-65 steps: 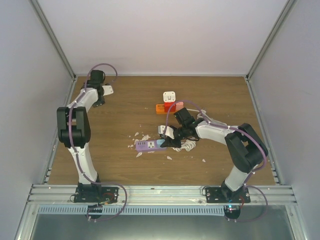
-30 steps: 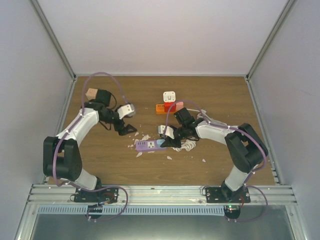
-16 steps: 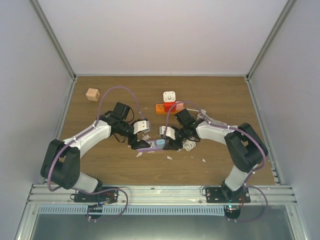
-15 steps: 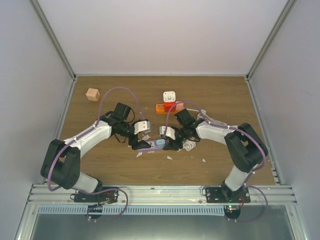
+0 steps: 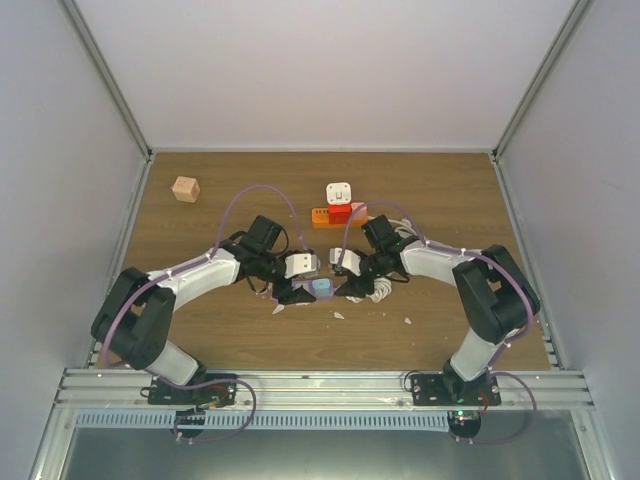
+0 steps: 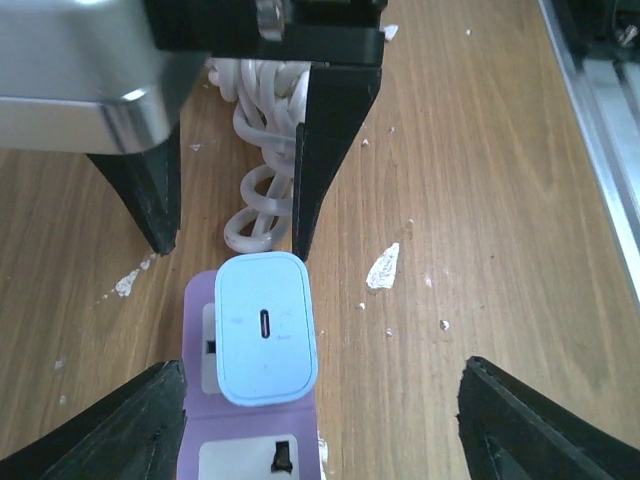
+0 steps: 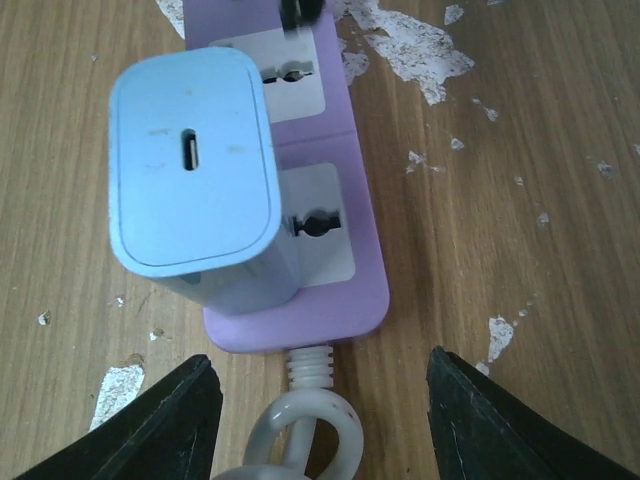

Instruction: Pull the plug off the socket

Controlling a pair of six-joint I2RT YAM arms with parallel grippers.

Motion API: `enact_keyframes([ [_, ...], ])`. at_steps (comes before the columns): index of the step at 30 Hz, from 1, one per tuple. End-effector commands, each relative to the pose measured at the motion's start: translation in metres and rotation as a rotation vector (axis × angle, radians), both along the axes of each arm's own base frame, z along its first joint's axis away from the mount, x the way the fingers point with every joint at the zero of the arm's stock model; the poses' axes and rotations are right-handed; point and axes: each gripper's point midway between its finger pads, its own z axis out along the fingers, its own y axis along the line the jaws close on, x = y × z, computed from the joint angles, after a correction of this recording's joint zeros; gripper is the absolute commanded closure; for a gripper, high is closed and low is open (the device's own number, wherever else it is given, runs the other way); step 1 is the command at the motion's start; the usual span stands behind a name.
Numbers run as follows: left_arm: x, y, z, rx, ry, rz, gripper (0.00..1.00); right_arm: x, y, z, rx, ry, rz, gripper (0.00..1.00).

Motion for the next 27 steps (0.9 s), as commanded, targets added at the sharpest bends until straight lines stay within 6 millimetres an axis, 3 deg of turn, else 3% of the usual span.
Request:
enact_keyframes([
  [1,0.007,-0.013,-0.013,0.017,-0.046,0.004,0.27,-0.008,0.000,0.000,0.016,0.030,0.029,0.43],
  [10,0.004,-0.022,-0.031,0.054,-0.061,-0.015,0.36,-0.013,0.000,-0.004,0.010,0.069,0.039,0.53],
  [14,0.007,-0.022,-0.033,0.060,-0.074,-0.003,0.55,-0.013,0.000,-0.004,0.013,0.074,0.038,0.56],
  [17,0.008,-0.022,-0.029,0.046,-0.097,0.007,0.64,-0.015,0.002,-0.002,0.022,0.096,0.035,0.58],
  [27,0.001,-0.027,-0.008,-0.028,-0.069,-0.018,0.72,-0.014,0.003,-0.007,0.010,0.128,0.026,0.64],
])
